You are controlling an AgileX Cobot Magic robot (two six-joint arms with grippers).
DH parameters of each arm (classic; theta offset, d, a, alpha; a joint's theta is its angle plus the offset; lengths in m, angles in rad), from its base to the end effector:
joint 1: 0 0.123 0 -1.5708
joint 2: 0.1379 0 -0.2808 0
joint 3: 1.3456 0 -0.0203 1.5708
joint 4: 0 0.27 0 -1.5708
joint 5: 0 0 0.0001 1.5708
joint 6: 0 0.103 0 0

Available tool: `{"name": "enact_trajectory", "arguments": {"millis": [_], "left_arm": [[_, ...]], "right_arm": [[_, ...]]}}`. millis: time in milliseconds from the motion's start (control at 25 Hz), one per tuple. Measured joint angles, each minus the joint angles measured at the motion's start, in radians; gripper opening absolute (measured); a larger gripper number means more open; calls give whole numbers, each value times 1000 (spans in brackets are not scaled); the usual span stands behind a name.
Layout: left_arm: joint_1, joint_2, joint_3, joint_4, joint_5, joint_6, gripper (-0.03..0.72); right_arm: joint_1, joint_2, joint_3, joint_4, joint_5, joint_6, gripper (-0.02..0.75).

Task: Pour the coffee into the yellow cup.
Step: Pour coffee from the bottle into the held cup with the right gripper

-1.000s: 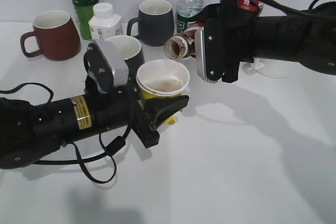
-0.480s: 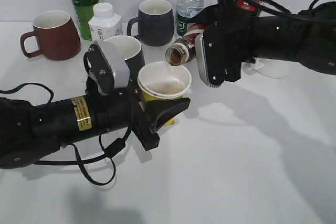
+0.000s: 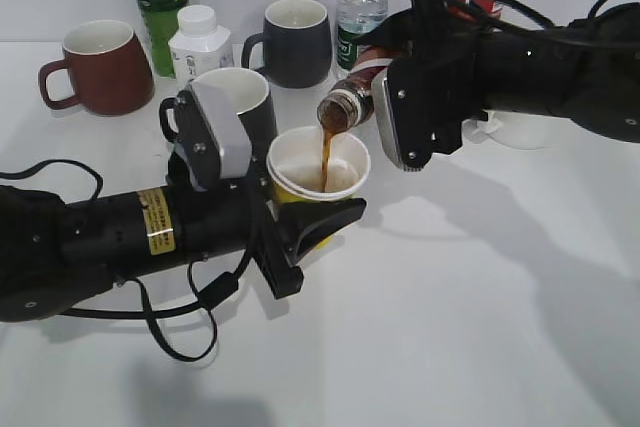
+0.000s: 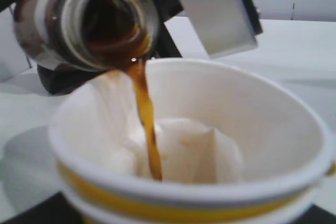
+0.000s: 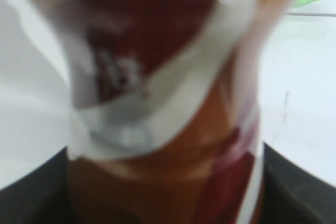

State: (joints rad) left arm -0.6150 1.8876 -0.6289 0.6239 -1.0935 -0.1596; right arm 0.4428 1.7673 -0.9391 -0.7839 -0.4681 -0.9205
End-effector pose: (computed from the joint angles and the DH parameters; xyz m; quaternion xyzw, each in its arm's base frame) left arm 0.2418 -0.2362 0.1196 0.4389 0.6155 -0.3407 0.5590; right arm 0.3430 0.1989 0.1832 -0.7557 0.3350 -0.1989 0.5264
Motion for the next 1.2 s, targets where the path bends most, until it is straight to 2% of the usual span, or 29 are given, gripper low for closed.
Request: {"name": "enact_trajectory", "arguments": {"millis": [1200], "left_arm": [[0,1,0,25,10,0,400]], "right_arm": [[0,-1,0,29,-25,-166,501]]}}
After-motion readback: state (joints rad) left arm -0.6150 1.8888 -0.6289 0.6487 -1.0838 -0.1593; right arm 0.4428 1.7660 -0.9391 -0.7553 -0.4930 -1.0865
